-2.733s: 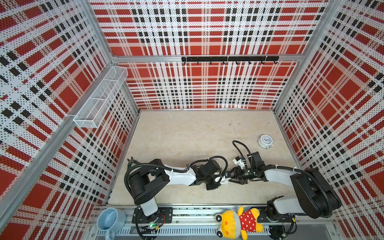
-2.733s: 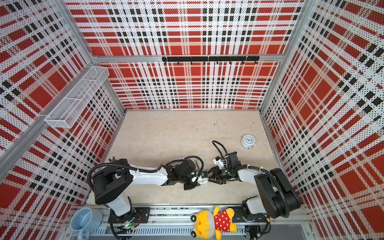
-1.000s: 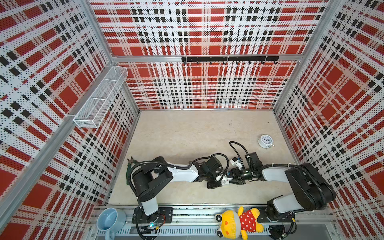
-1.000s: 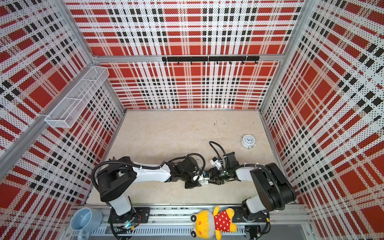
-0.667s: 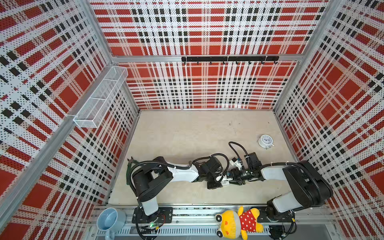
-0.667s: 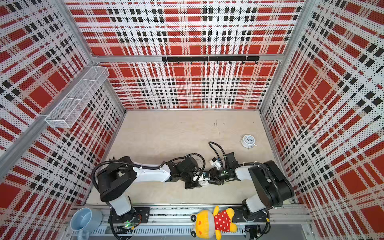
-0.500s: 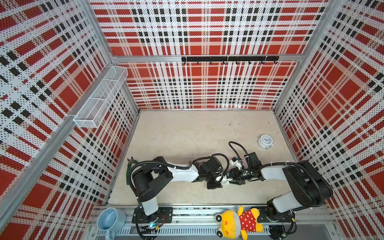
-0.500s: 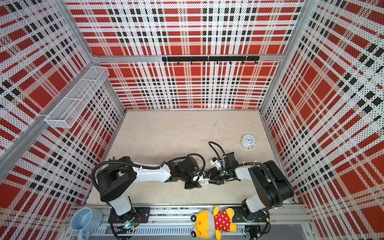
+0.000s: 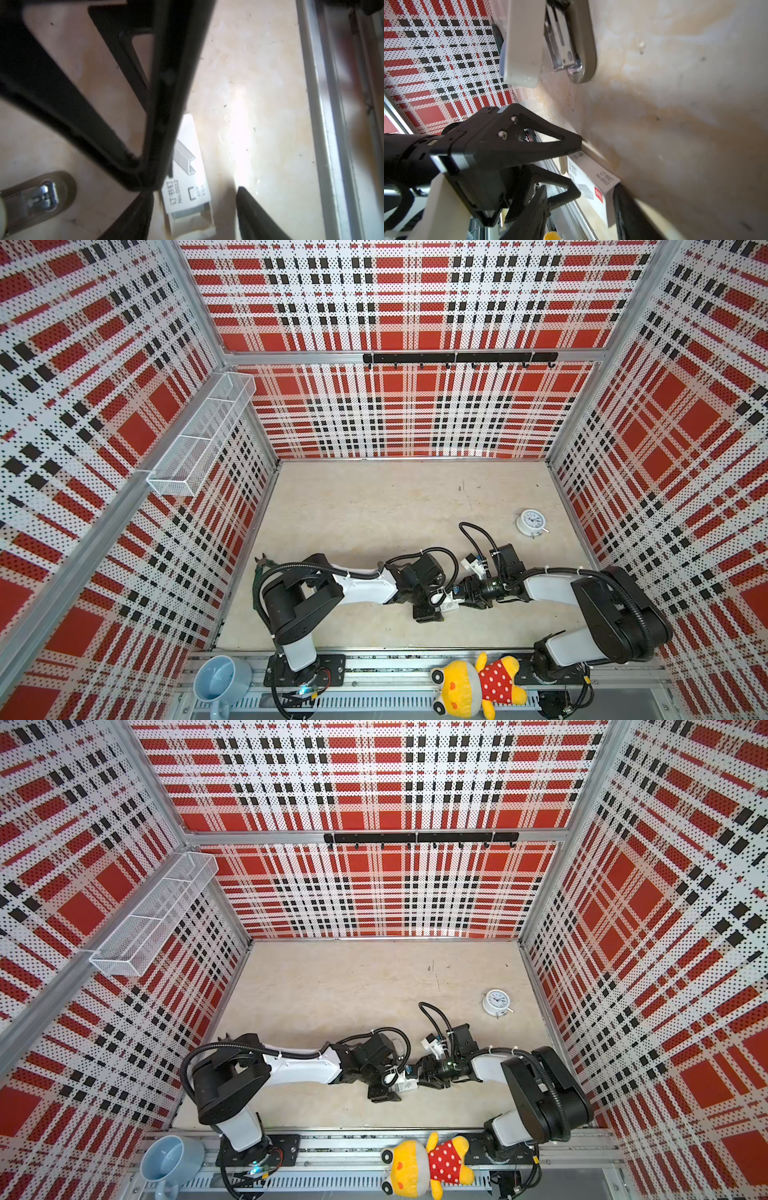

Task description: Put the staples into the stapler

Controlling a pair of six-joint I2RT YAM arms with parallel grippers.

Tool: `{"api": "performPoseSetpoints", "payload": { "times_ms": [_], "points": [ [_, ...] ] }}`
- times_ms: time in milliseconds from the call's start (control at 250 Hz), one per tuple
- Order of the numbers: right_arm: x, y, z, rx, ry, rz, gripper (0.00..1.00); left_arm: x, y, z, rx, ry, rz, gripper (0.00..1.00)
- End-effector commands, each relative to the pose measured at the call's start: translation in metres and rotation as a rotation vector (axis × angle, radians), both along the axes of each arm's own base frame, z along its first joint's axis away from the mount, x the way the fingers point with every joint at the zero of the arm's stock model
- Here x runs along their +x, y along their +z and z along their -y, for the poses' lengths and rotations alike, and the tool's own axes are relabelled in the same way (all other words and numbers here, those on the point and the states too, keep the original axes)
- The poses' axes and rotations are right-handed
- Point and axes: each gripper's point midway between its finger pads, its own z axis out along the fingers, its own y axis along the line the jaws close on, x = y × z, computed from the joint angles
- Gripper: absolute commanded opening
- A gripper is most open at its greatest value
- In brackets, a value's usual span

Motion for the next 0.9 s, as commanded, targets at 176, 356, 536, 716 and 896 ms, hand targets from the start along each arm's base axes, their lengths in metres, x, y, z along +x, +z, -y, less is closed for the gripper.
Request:
{"api": "performPoseSetpoints", "payload": {
  "times_ms": [176, 356, 536, 716, 896],
  "points": [
    [0.013, 0.007, 0.007, -0.049, -0.032, 0.093, 0.51, 0.004, 0.007, -0.011, 0.038, 0.011, 0.005, 0.61],
    [0.012, 0.004, 0.013, -0.087, -0.044, 0.100, 0.46, 0.003, 0.010, -0.003, 0.021, 0.007, -0.007, 0.60],
    [0.008, 0.001, 0.014, -0.086, -0.049, 0.091, 0.41, 0.002, 0.012, 0.003, 0.012, -0.007, -0.011, 0.57],
    [0.005, 0.001, 0.012, -0.067, -0.045, 0.083, 0.39, 0.002, 0.009, 0.007, 0.021, -0.019, -0.016, 0.51],
    [0.001, -0.003, 0.014, -0.074, -0.045, 0.072, 0.37, 0.002, 0.009, 0.004, 0.036, -0.026, -0.010, 0.51]
  ]
}}
